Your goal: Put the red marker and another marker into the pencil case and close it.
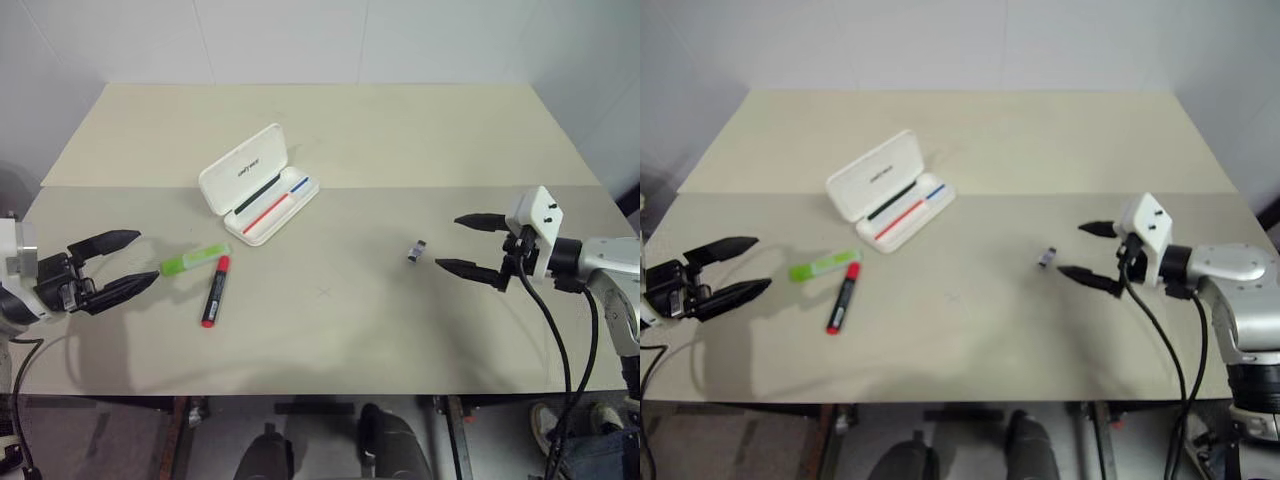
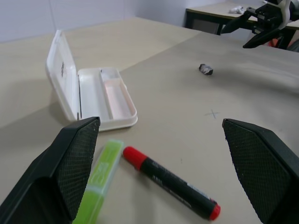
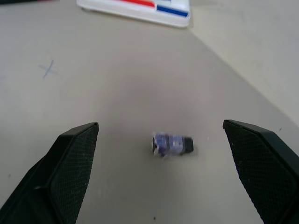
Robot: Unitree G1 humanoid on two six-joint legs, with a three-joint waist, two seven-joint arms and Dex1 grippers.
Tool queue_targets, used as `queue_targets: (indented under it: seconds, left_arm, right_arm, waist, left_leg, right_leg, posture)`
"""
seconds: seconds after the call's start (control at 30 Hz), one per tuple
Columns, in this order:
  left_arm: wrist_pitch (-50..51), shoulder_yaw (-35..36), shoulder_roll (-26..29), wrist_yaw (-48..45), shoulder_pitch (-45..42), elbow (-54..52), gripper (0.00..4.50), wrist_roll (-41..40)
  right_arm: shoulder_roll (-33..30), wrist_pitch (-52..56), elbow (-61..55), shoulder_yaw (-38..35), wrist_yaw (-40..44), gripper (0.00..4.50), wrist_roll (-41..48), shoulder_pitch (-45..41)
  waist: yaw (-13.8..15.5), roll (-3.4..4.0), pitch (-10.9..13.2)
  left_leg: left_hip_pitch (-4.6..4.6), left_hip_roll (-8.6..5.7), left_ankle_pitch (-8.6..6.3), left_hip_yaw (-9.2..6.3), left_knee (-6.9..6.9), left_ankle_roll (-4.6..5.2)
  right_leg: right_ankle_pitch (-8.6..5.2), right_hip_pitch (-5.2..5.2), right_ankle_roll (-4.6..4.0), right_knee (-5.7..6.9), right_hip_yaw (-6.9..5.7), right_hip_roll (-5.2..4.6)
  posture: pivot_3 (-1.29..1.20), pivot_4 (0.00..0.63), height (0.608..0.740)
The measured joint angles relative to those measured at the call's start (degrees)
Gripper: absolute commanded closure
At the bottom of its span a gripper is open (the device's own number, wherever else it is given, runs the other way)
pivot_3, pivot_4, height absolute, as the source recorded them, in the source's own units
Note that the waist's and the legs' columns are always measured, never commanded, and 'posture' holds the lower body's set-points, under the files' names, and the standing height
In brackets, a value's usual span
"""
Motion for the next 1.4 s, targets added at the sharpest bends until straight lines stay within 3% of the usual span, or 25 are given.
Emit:
queue_targets:
  seconds: [0.3, 0.47, 0.77, 0.97, 1.4]
  left_arm:
    - [0.4, -1.6, 0.0, 1.4, -2.6, 0.0, 0.03, 0.1]
    - [-1.0, -6.1, -2.4, 4.0, -8.6, 0.0, 0.03, 2.6]
    - [3.7, -14.3, -7.1, 14.4, -10.3, -4.7, 0.03, 6.9]
    - [6.0, -21.8, -9.4, 18.8, -20.1, 2.3, 0.03, 14.1]
    - [1.5, -31.6, -13.6, 13.6, -31.8, 18.6, 0.03, 24.0]
  right_arm:
    - [5.7, 1.7, -5.9, 0.1, -5.8, 0.0, 1.8, 2.2]
    - [8.2, 2.9, -9.2, 1.1, -7.6, 0.0, 3.0, 2.4]
    - [11.3, 2.9, -12.4, 2.2, -10.2, 0.0, 3.1, 7.1]
    - [12.2, 2.7, -16.0, 1.4, -12.2, 0.0, 3.6, 13.0]
    - [13.3, 2.3, -17.7, 1.2, -15.6, 0.0, 3.5, 15.7]
  waist:
    - [0.0, 0.0, 0.0]
    - [0.7, 0.0, 0.0]
    - [1.1, -0.05, 0.0]
    - [1.7, -0.08, 0.0]
    - [1.5, -0.11, -0.1]
  left_leg:
    - [0.0, 0.0, -0.01, 0.06, 0.0, 0.02]
    - [0.02, -0.03, -0.02, 0.13, 0.04, 0.05]
    - [0.03, -0.03, -0.04, 0.24, 0.04, 0.1]
    - [0.0, -0.07, -0.02, 0.44, 0.15, 0.19]
    - [0.02, -0.06, 0.0, 0.63, 0.14, 0.31]
  right_leg:
    - [0.04, -0.01, 0.04, -0.07, 0.07, 0.03]
    - [0.14, 0.01, 0.05, -0.11, 0.16, 0.04]
    - [0.19, -0.01, 0.14, -0.19, 0.26, 0.1]
    - [0.5, 0.08, 0.18, -0.4, 0.46, 0.14]
    - [0.7, 0.07, 0.24, -0.62, 0.6, 0.23]
  posture:
    - [0.0, 0.15, 0.74]
    - [0.0, 0.15, 0.74]
    - [0.0, 0.15, 0.74]
    - [0.0, 0.15, 0.74]
    - [0.0, 0.15, 0.74]
